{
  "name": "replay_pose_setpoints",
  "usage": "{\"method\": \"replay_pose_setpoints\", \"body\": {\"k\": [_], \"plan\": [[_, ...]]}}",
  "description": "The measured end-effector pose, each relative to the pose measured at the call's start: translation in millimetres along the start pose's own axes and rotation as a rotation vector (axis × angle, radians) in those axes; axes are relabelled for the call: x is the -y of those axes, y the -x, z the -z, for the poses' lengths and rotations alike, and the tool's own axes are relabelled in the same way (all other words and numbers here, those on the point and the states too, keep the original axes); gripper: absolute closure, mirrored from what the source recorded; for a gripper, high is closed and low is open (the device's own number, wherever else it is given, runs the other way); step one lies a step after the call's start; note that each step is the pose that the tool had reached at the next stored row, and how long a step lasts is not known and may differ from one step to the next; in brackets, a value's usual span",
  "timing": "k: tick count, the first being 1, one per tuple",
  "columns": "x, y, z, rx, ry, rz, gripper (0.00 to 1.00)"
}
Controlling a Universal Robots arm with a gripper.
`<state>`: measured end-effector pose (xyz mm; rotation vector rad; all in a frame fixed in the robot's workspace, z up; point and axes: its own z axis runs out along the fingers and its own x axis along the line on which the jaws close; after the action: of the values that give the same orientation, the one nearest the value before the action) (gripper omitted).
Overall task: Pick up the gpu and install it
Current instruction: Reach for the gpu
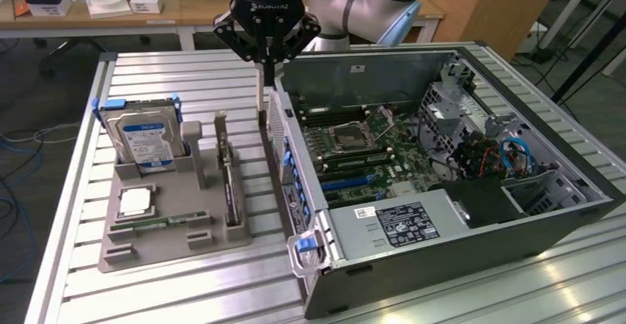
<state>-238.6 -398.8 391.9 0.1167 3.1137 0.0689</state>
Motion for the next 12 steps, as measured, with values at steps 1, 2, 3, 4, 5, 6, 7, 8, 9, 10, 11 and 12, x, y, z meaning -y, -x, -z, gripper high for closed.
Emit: {"method": "replay_pose_setpoints", "body": {"k": [1,2,3,4,5,6,7,8,9,10,11,12], "plan": [[0.1,-1.2,0.0,0.0,0.0,0.0,0.89],[0.2,-2.3,0.0,0.0001,0.0,0.0,0.89],[0.3,-3.3,0.1,0.0,0.0,0.0,0.89],[0.4,-4.4,0.1,0.0,0.0,0.0,0.89],[0.4,-5.6,0.1,0.0,0.0,0.0,0.89],[0.5,-6.9,0.1,0.0,0.0,0.0,0.89],[0.6,-8.2,0.2,-0.0001,0.0,0.0,0.89],[0.7,-9.5,0.2,0.0,-0.0001,0.0,0.89],[0.9,-11.0,0.2,-0.0001,-0.0001,0.0,0.89],[1.0,-12.6,0.3,-0.0001,-0.0001,0.0,0.89],[1.1,-14.3,0.3,0.0,0.0,0.0,0.89],[1.2,-16.0,0.3,0.0,0.0,0.0,0.89]]}}
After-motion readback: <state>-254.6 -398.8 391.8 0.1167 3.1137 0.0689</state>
